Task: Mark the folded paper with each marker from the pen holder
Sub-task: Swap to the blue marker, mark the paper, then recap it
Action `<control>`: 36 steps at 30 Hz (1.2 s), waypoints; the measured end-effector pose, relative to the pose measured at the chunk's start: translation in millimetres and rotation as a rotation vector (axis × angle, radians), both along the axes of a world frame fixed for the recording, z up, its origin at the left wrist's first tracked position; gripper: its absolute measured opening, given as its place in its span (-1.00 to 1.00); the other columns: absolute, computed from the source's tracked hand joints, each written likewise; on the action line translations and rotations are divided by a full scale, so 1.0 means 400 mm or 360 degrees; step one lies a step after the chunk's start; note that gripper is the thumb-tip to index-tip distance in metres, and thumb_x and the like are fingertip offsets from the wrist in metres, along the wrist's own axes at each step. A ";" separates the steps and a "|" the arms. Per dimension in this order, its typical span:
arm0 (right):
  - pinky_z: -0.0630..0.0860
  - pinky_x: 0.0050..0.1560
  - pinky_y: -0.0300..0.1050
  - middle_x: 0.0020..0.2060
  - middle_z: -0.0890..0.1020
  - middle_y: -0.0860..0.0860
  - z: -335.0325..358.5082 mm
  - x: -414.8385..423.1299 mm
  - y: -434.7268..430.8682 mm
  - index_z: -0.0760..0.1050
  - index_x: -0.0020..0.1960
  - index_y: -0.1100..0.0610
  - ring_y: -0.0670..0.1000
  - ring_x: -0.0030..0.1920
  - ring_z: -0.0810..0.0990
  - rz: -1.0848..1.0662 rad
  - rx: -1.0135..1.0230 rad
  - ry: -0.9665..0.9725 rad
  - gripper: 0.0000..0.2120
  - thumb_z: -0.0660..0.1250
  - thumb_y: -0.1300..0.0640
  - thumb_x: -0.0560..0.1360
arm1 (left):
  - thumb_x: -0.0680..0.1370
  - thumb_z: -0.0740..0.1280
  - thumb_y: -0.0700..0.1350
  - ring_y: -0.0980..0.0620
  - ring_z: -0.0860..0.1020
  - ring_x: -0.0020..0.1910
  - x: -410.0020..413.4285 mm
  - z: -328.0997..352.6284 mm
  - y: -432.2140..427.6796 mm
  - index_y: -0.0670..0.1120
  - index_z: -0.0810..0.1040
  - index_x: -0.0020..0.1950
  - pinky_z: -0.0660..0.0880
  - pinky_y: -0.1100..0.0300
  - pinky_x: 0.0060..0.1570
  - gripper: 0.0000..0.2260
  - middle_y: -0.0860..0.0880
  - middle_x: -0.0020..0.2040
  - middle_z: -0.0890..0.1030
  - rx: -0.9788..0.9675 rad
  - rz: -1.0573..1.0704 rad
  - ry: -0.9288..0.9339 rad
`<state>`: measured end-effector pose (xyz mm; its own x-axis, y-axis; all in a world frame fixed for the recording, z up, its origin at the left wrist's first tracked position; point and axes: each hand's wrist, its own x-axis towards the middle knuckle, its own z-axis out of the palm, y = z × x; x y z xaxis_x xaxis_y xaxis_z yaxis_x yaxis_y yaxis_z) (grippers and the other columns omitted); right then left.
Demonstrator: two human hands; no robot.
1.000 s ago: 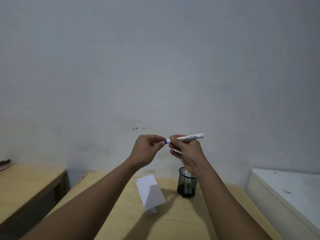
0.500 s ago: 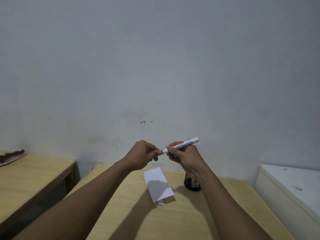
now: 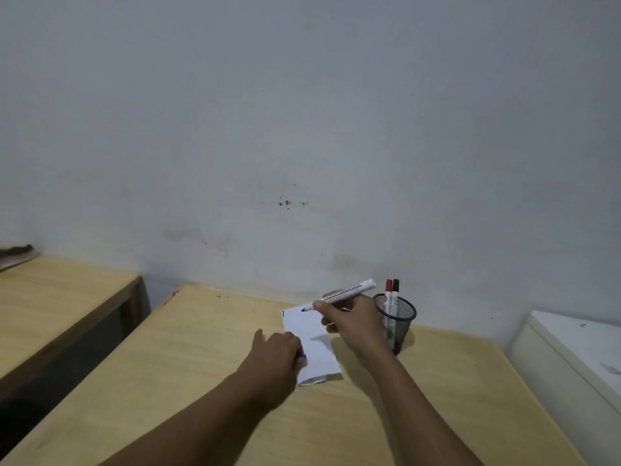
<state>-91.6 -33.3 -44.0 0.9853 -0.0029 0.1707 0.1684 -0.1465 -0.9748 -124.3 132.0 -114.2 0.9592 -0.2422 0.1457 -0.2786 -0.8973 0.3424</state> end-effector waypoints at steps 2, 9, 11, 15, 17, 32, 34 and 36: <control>0.60 -0.33 -0.14 -0.28 0.73 0.08 -0.031 0.018 0.003 0.65 -0.06 0.24 -0.03 -0.37 0.66 -0.0031 -0.0049 0.0028 -0.85 0.55 0.18 0.45 | 0.66 0.14 0.03 0.03 0.50 0.07 0.015 -0.007 0.014 0.04 0.47 0.03 0.09 -0.15 0.52 -0.85 0.06 0.04 0.55 0.0060 -0.0062 -0.0042; 0.67 -0.17 0.11 -0.20 0.75 0.13 -0.104 0.144 0.061 0.60 -0.02 0.21 0.02 -0.30 0.69 -0.0087 0.0012 0.0121 -0.87 0.49 0.17 0.51 | 0.65 0.16 0.09 0.10 0.52 0.09 0.073 -0.007 0.049 0.06 0.52 0.08 -0.01 0.01 0.55 -0.81 0.09 0.06 0.61 0.0095 -0.0332 -0.0099; 0.67 -0.18 0.10 -0.19 0.73 0.14 -0.121 0.189 0.077 0.59 -0.03 0.21 0.02 -0.30 0.69 -0.0088 -0.0015 0.0125 -0.87 0.48 0.17 0.52 | 0.63 0.13 0.11 0.09 0.49 0.04 0.098 -0.021 0.055 0.06 0.52 0.04 0.10 0.05 0.50 -0.78 0.11 0.01 0.61 0.0030 -0.0350 -0.0162; 0.60 -0.27 -0.01 -0.17 0.71 0.20 -0.175 0.248 0.090 0.55 0.00 0.23 0.04 -0.33 0.62 -0.0033 -0.0068 0.0146 -0.83 0.45 0.14 0.53 | 0.64 0.13 0.08 0.07 0.42 -0.11 0.144 -0.028 0.043 0.01 0.52 -0.03 0.31 0.18 0.15 -0.76 0.06 -0.10 0.56 -0.0085 -0.0390 -0.0215; 0.60 -0.31 -0.05 -0.19 0.70 0.16 -0.190 0.261 0.085 0.54 0.02 0.23 0.01 -0.35 0.61 -0.0049 -0.0138 0.0133 -0.82 0.43 0.12 0.55 | 0.66 0.07 0.08 0.04 0.41 -0.12 0.155 -0.039 0.040 0.00 0.48 -0.04 0.29 0.15 0.10 -0.73 0.05 -0.10 0.52 -0.0070 -0.0407 -0.0253; 0.59 -0.33 -0.20 -0.24 0.72 0.08 -0.238 0.288 0.074 0.60 0.01 0.24 -0.08 -0.36 0.64 -0.0125 -0.0365 -0.0046 -0.83 0.40 0.12 0.58 | 0.67 0.01 0.10 0.10 0.42 -0.05 0.160 -0.074 0.044 0.04 0.43 0.01 0.26 -0.05 0.19 -0.74 0.10 -0.08 0.51 0.0058 -0.0265 -0.0280; 0.59 -0.33 -0.22 -0.24 0.72 0.06 -0.236 0.287 0.076 0.61 0.01 0.24 -0.10 -0.36 0.65 -0.0145 -0.0388 -0.0060 -0.83 0.39 0.12 0.59 | 0.68 0.01 0.09 0.11 0.41 -0.06 0.159 -0.074 0.045 0.04 0.44 0.01 0.27 -0.06 0.19 -0.74 0.11 -0.08 0.51 0.0062 -0.0261 -0.0294; 0.59 -0.33 -0.26 -0.23 0.73 0.05 -0.237 0.289 0.076 0.61 0.01 0.24 -0.11 -0.34 0.66 -0.0161 -0.0406 -0.0068 -0.83 0.39 0.11 0.59 | 0.68 0.00 0.09 0.11 0.43 -0.03 0.159 -0.075 0.045 0.03 0.45 0.03 0.26 -0.07 0.21 -0.73 0.11 -0.06 0.54 0.0068 -0.0263 -0.0289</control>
<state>23.9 -2.7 -138.7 0.9741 -0.0527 0.2200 0.1806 -0.4043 -0.8966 -60.7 150.0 -144.4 0.8650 -0.4034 0.2983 -0.4763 -0.8471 0.2358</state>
